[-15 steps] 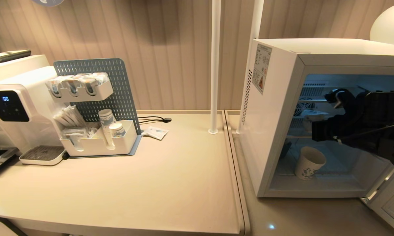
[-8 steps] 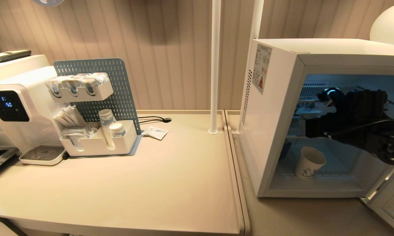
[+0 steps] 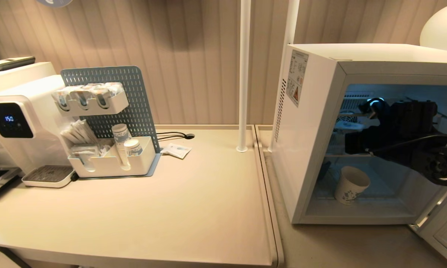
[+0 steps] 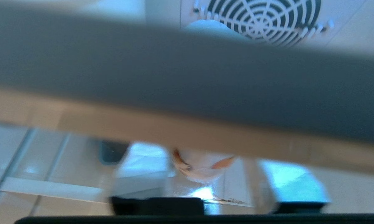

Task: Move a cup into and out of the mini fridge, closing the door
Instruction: Put the yoghurt in the freezer

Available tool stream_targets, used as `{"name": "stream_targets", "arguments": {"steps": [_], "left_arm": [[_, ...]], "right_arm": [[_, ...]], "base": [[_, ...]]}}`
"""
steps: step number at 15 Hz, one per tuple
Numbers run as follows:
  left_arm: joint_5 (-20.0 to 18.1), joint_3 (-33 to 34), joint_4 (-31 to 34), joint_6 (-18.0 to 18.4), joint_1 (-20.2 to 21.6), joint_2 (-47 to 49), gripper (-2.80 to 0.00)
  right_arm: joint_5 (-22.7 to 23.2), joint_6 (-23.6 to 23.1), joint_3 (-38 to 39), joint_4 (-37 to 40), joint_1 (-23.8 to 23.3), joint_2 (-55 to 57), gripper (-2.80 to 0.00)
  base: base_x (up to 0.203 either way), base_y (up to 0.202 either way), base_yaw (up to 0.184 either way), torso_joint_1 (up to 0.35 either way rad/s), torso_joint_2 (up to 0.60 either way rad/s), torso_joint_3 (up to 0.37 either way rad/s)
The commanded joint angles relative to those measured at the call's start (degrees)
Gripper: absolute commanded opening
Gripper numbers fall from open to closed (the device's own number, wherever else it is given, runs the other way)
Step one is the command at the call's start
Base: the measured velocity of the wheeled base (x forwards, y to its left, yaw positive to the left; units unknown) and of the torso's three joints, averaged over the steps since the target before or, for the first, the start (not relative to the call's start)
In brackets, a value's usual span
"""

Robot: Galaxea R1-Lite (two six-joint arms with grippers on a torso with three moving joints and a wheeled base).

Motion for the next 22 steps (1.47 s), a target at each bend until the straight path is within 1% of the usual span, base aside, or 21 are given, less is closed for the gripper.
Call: {"name": "stream_targets", "arguments": {"steps": [1, 5, 10, 14, 15, 18, 20, 22], "left_arm": [[0.0, 0.0, 0.0, 0.0, 0.0, 0.0, -2.8], [0.0, 0.0, 0.0, 0.0, 0.0, 0.0, -2.8], [0.0, 0.0, 0.0, 0.0, 0.0, 0.0, -2.8], [0.0, 0.0, 0.0, 0.0, 0.0, 0.0, -2.8], [0.0, 0.0, 0.0, 0.0, 0.0, 0.0, -2.8], [0.0, 0.0, 0.0, 0.0, 0.0, 0.0, -2.8], [0.0, 0.0, 0.0, 0.0, 0.0, 0.0, -2.8], [0.0, 0.0, 0.0, 0.0, 0.0, 0.0, -2.8]], "right_arm": [[0.0, -0.2, 0.3, -0.3, 0.0, -1.2, 0.0], [0.0, -0.2, 1.2, -0.3, 0.0, -2.8, 0.0], [0.6, -0.5, 4.7, 0.4, -0.1, -6.6, 0.0], [0.7, -1.0, 5.0, 1.4, 0.0, -9.2, 0.0], [0.8, -1.2, 5.1, 1.4, -0.1, -10.4, -2.8], [0.8, -2.7, 5.9, 3.6, 0.0, -14.3, -2.8], [0.7, -5.0, 7.3, 5.6, 0.0, -18.2, -2.8], [0.8, -6.0, 9.3, 7.4, 0.0, -23.0, -2.8]], "base": [[0.0, 0.0, 0.0, 0.0, 0.0, 0.0], [0.0, 0.0, 0.0, 0.0, 0.0, 0.0], [0.0, 0.0, 0.0, 0.0, 0.0, 0.0], [0.0, 0.0, 0.0, 0.0, 0.0, 0.0], [0.0, 0.0, 0.0, 0.0, 0.0, 0.0], [0.0, 0.0, 0.0, 0.0, 0.0, 0.0], [0.0, 0.0, 0.0, 0.0, 0.0, 0.0], [0.0, 0.0, 0.0, 0.0, 0.0, 0.0]]}}
